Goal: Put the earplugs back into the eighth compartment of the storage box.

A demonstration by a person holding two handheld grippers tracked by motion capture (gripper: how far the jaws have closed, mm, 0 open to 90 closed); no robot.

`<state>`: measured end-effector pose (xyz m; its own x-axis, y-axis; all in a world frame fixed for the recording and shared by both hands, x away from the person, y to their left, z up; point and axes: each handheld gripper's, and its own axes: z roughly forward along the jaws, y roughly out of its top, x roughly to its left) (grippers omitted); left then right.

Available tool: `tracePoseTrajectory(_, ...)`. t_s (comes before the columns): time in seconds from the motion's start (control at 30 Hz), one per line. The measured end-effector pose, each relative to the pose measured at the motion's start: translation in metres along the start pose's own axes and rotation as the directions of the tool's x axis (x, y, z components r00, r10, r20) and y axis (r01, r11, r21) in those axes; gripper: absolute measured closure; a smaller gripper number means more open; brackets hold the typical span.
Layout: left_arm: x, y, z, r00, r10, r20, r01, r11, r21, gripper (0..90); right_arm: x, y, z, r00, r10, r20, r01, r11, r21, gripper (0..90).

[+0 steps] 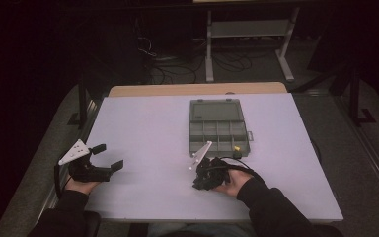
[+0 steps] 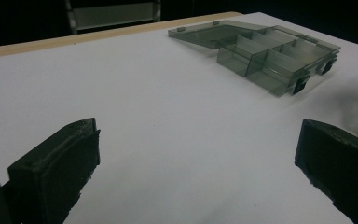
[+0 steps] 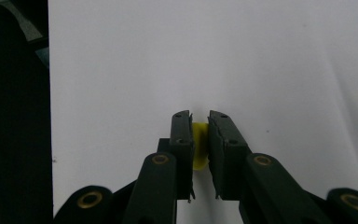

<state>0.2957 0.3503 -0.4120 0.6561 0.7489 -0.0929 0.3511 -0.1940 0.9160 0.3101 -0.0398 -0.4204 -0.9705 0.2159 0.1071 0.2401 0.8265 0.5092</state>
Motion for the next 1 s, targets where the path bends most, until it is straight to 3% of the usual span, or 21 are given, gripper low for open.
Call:
tracePoseTrajectory(0.37, 0.0, 0.0, 0.0, 1.0, 0.001, -0.001, -0.001, 1.0, 0.005, 0.0, -0.009, 0.001, -0.028, 0.9994, 0.018, 0.03, -0.016, 0.998, -0.06, 79.1)
tracePoseTrajectory(1.0, 0.001, 0.0, 0.0, 1.0, -0.001, -0.001, 0.001, 1.0, 0.006, 0.0, -0.031, -0.009, -0.064, 0.9923, 0.081, 0.094, -0.07, 0.991, -0.113, 79.1)
